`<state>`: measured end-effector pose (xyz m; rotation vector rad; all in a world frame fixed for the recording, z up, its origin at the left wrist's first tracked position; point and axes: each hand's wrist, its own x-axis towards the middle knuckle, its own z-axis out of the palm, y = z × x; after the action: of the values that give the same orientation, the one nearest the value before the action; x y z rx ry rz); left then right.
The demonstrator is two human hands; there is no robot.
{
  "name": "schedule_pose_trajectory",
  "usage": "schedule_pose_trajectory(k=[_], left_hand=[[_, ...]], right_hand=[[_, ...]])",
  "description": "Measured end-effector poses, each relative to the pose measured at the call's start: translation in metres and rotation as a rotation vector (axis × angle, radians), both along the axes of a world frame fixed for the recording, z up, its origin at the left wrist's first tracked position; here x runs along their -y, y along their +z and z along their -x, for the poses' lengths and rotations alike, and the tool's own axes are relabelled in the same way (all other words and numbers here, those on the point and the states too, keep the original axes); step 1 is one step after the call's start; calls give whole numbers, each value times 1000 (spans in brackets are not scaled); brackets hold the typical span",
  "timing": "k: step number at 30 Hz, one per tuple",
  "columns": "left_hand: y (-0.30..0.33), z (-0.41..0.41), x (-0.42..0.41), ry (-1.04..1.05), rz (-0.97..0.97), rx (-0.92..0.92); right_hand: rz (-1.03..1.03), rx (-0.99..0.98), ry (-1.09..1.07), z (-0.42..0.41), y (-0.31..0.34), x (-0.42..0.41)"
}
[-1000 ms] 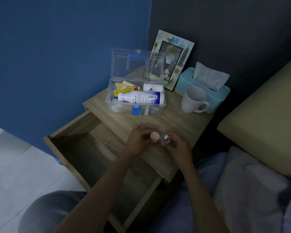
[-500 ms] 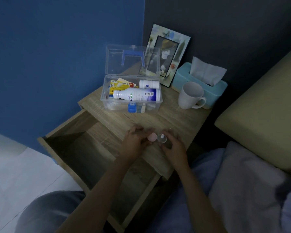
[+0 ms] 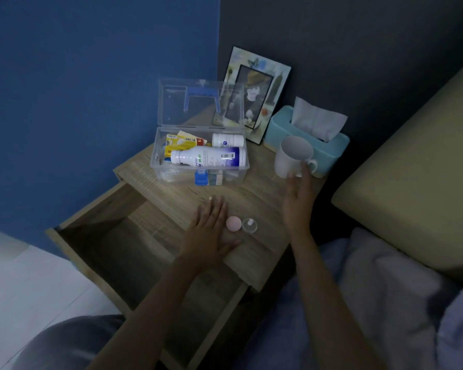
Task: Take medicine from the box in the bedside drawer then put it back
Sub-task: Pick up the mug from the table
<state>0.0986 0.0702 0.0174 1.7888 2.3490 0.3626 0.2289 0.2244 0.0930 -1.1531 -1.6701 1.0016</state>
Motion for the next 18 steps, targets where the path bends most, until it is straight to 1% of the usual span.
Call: schedule_pose_trajectory(k=[2, 6, 8, 10, 15, 18], left_hand=[[1, -2, -1, 1, 16, -23], [0, -5, -1, 8, 15, -63], [-2, -5, -1, 11, 18, -75], [-3, -4, -1, 16, 21, -67], [-4, -4, -1, 13, 34, -74], [-3, -3, -2, 12, 32, -74]], right_hand=[[-30, 21, -32, 8, 7, -24], [-109, 188, -189, 16, 6, -67], [-110, 198, -249, 18, 1, -81], [-75, 158, -286, 19, -4, -91], [92, -33, -326, 17, -21, -102], [142, -87, -371, 16, -27, -102]])
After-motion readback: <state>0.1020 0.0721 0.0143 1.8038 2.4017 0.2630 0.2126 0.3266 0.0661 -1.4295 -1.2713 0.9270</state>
